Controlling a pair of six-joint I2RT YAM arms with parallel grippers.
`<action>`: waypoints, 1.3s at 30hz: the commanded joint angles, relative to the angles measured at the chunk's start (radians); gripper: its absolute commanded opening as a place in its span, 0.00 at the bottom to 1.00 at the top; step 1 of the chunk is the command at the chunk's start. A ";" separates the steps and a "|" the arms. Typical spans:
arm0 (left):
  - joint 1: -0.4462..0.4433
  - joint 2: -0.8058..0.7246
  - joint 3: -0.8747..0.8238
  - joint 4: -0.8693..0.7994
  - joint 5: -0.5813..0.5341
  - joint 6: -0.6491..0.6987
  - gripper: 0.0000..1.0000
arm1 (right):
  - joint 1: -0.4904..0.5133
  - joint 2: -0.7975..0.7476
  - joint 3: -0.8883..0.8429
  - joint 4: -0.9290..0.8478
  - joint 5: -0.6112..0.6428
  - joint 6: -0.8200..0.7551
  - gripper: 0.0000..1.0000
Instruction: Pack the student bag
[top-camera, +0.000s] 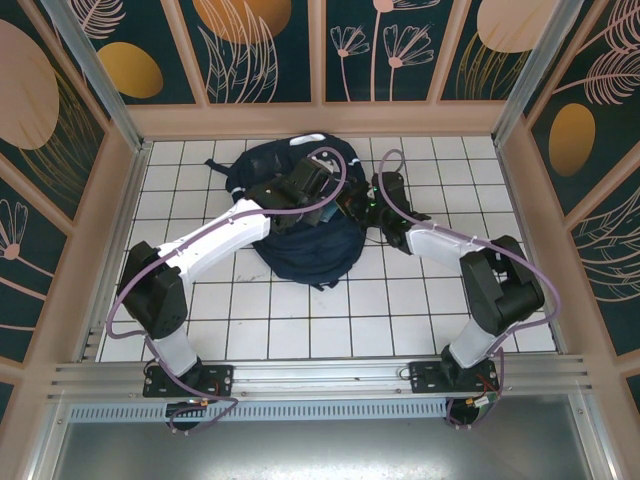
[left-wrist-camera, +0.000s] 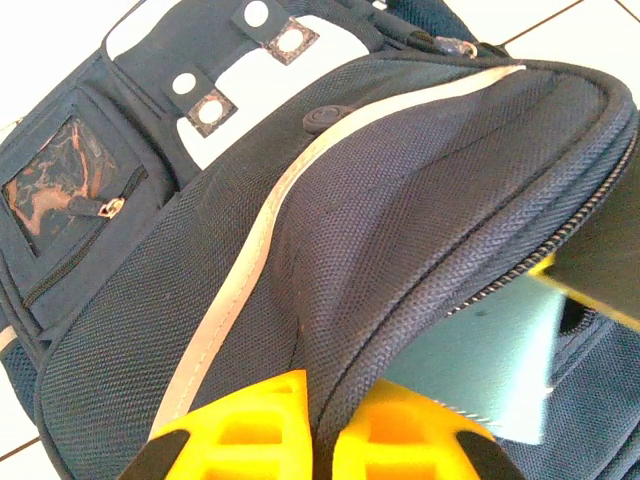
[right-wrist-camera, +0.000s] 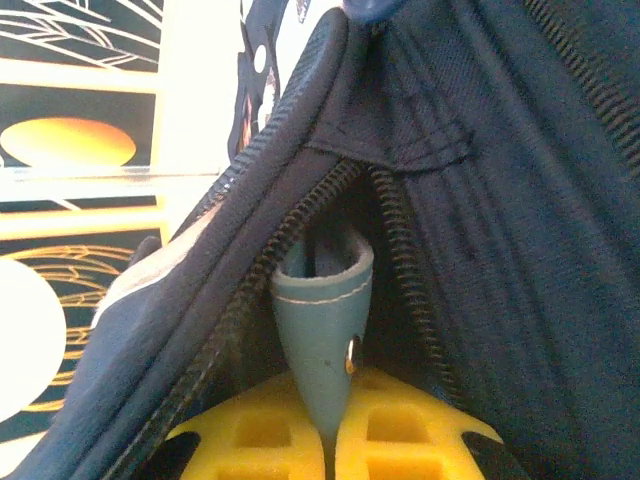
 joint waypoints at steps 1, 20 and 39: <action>-0.015 -0.081 0.079 0.180 0.068 -0.058 0.03 | 0.055 0.054 0.044 0.027 0.158 0.094 0.03; -0.014 -0.078 0.070 0.149 0.067 -0.091 0.09 | 0.037 -0.027 0.047 -0.215 0.028 0.097 0.58; -0.013 0.054 0.105 0.185 0.333 -0.106 0.11 | -0.066 -0.193 -0.063 -0.186 -0.098 0.118 0.19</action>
